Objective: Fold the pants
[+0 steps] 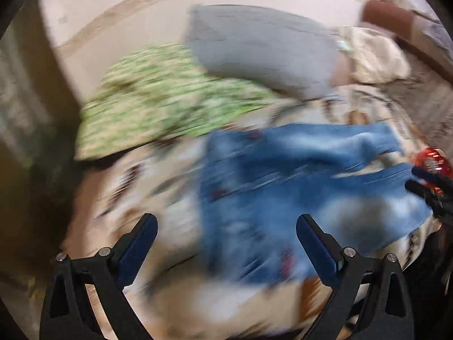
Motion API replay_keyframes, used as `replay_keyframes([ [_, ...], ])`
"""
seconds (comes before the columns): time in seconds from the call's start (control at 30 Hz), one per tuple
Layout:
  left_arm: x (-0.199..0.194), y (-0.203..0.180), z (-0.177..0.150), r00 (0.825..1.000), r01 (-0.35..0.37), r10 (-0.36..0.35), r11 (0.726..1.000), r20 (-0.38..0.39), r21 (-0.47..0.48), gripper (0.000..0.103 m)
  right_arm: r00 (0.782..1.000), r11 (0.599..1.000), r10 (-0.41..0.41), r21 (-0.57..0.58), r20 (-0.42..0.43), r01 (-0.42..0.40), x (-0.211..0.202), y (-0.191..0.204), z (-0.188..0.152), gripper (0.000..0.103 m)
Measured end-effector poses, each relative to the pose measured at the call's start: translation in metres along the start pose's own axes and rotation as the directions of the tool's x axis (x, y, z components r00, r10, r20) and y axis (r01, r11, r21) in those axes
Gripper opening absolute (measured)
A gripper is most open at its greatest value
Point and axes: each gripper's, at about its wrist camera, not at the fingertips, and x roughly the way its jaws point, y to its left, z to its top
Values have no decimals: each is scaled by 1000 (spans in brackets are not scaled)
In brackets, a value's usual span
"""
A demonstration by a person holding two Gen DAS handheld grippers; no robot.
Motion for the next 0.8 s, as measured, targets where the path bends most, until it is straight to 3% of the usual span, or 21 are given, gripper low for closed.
replay_keyframes([
  [0.1,-34,44,-20,996,-85,84,996,-42,-29,99,998,997,65,-49,-25,-66,26,39,6,79],
  [0.27,-14,61,-39,990,-68,61,997,-125,-46,103,993,989,105,-99,-51,-110,46,81,6,79],
  [0.43,53,39,-66,983,59,-83,988,-166,-146,103,994,991,71,-103,-82,-80,50,76,5,80],
  [0.57,123,24,-90,956,171,-230,942,-183,-290,103,994,992,29,-118,-104,-41,49,67,7,82],
  [0.7,156,19,-98,951,187,-262,910,-165,-370,103,990,986,13,-163,-138,-36,63,75,10,82],
  [0.73,159,18,-100,952,205,-274,902,-138,-380,93,989,984,12,-172,-148,-37,69,79,10,82],
  [0.77,162,15,-100,950,216,-283,900,-131,-378,55,988,983,14,-179,-155,-42,75,84,11,82],
  [0.8,164,11,-100,962,167,-228,927,-151,-335,45,987,982,18,-184,-162,-48,82,88,11,82],
])
